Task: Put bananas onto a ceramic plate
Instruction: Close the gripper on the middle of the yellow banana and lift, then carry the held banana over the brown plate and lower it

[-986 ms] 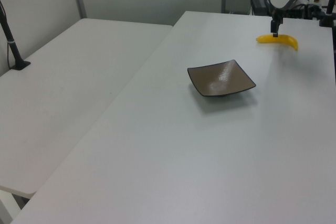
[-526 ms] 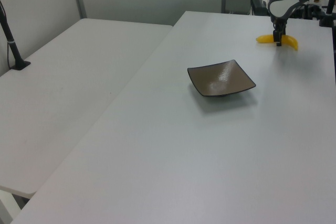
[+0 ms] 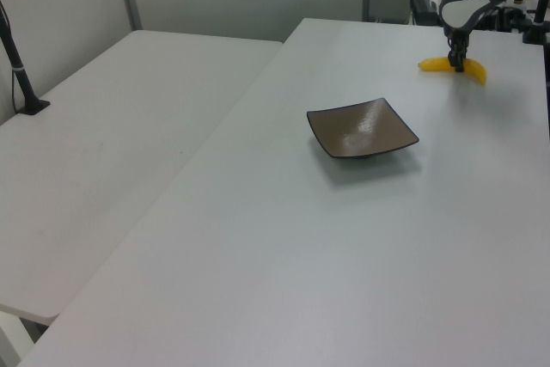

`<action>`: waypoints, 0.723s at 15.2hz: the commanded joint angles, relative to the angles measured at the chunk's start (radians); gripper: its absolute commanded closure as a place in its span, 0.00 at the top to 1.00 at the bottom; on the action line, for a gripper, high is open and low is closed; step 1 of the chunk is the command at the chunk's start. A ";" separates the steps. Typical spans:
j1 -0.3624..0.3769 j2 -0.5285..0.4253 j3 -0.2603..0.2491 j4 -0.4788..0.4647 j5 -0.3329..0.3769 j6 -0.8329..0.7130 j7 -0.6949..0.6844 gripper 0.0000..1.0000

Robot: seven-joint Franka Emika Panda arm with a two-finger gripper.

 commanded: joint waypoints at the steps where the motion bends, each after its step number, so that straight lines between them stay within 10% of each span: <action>1: -0.013 -0.007 0.016 0.005 0.005 0.011 -0.017 0.24; 11: -0.011 -0.108 0.189 0.217 0.269 -0.314 0.091 0.24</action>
